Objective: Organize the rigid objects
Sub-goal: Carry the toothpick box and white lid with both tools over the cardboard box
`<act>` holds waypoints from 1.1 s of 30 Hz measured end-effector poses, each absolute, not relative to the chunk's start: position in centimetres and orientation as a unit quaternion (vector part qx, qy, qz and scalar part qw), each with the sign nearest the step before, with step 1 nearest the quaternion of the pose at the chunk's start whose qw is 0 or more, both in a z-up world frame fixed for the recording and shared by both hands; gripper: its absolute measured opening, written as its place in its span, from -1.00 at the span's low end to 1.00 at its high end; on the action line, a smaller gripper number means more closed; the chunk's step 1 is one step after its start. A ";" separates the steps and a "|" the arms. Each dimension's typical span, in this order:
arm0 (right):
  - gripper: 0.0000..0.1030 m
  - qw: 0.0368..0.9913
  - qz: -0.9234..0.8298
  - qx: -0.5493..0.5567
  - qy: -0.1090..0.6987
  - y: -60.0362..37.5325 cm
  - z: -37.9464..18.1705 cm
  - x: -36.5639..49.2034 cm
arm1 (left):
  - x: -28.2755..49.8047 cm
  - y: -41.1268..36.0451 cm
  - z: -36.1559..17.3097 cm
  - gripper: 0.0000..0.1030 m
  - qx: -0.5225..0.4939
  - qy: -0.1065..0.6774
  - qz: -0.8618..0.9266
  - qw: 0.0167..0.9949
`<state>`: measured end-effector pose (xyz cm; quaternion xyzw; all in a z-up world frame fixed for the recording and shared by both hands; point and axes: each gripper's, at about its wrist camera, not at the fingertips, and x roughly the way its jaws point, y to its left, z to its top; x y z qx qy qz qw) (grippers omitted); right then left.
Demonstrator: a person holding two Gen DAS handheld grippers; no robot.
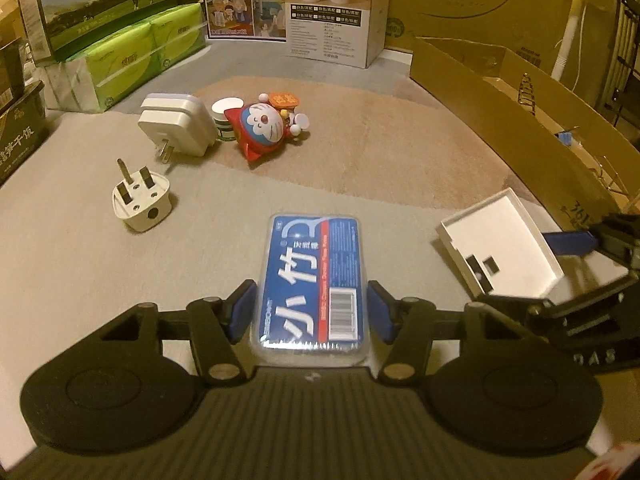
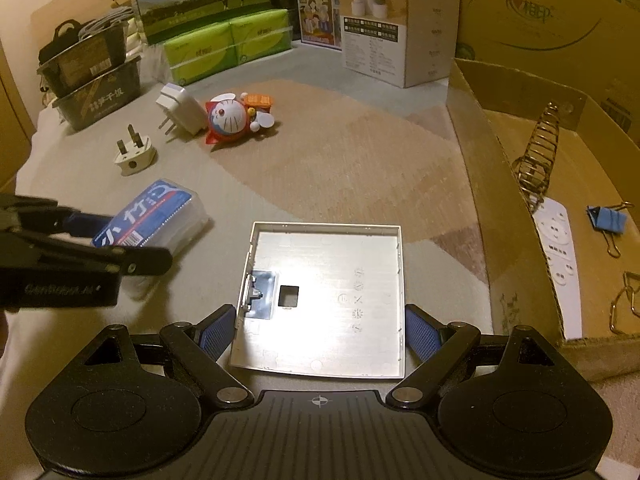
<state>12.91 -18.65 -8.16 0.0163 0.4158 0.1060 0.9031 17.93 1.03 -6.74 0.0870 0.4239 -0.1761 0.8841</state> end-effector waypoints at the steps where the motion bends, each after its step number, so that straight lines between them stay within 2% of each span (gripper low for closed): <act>1: 0.70 0.903 0.106 0.016 0.416 -18.7 -8.2 12.9 | 18.1 0.9 -6.8 0.08 0.088 0.424 -0.175 0.884; 16: 0.70 0.902 0.109 0.013 0.418 -19.3 -7.8 11.3 | 15.7 0.4 -6.8 0.05 0.081 0.435 -0.159 0.883; 33: 0.70 0.909 0.109 0.020 0.403 -22.8 -5.3 5.4 | 9.5 -3.5 -3.6 0.04 0.062 0.418 -0.181 0.888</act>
